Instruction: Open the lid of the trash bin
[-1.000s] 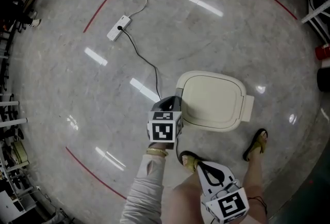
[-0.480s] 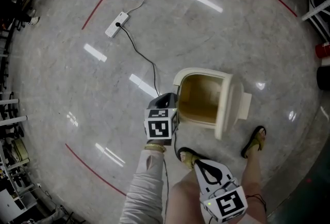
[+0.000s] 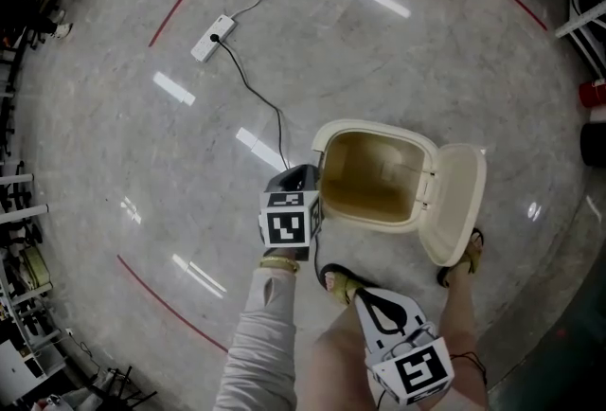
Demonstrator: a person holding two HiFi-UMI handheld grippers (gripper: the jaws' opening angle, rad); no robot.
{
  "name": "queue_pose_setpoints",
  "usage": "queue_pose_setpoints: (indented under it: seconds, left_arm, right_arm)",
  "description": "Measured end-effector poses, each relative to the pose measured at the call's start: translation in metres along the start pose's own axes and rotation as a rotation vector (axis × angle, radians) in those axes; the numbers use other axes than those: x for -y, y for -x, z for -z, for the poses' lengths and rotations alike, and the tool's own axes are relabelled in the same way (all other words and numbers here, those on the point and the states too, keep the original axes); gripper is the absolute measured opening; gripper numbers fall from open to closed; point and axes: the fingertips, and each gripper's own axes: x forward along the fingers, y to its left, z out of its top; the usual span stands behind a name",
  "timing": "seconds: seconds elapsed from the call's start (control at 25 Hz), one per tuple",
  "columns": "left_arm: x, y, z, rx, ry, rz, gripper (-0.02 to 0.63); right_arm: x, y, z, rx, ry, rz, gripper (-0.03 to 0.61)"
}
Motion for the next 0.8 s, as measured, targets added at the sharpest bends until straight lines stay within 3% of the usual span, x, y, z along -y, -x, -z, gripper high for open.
queue_pose_setpoints:
  seconds: [0.48,0.8]
  left_arm:
    - [0.003,0.003,-0.001,-0.035,-0.013,-0.046,0.005]
    - [0.03,0.038,-0.005,-0.011,0.035,-0.033,0.005]
  right_arm:
    - [0.009,0.014,-0.005,-0.01,0.028,-0.025,0.0]
    - [0.005,0.032,-0.012,-0.024,0.072,-0.053,0.0]
